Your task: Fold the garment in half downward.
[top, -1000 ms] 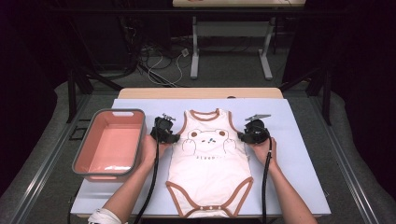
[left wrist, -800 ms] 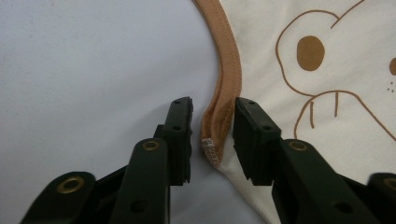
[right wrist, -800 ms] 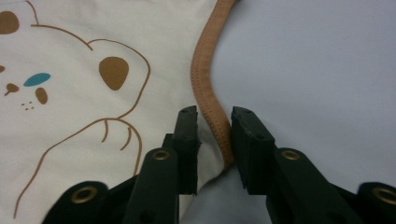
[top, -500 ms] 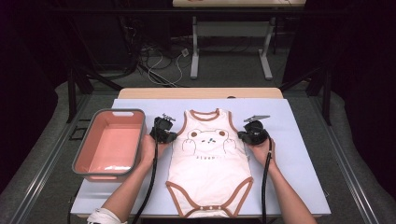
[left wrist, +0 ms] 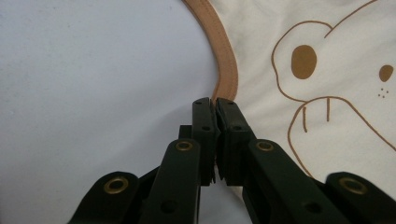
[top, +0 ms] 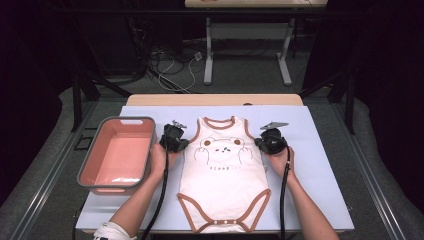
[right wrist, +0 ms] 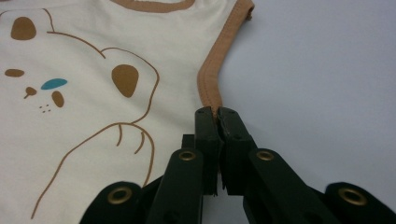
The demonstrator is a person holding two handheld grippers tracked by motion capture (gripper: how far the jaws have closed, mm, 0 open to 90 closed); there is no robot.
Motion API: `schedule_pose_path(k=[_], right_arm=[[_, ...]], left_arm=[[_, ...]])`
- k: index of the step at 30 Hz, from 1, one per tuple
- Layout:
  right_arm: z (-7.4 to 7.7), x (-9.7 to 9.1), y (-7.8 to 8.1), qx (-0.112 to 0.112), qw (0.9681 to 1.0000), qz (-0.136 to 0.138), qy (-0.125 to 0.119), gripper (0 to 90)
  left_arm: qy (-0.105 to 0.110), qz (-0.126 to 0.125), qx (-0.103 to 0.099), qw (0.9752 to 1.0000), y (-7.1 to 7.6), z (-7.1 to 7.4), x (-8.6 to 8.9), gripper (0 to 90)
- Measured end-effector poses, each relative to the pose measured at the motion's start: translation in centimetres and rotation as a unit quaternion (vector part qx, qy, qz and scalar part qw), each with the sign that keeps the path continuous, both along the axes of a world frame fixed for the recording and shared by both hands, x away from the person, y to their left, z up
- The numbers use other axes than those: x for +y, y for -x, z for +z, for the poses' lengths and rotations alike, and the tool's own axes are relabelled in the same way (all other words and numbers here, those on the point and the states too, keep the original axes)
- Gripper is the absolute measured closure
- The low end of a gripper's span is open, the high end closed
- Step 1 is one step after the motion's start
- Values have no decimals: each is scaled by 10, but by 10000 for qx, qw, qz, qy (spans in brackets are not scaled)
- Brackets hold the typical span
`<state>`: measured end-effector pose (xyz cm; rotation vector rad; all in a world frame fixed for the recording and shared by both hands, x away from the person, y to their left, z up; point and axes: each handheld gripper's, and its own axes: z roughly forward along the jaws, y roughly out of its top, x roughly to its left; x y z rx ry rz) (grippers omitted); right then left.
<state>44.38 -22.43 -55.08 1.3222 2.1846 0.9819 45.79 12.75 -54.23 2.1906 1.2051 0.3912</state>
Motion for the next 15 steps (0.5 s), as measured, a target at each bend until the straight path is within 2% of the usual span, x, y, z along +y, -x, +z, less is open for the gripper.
schedule_pose_path(k=[15], right_arm=[[13,0,-1,-262,9996,-62,-64,875]], left_arm=[[-118,159,-377,9991,2,12,-3,867]])
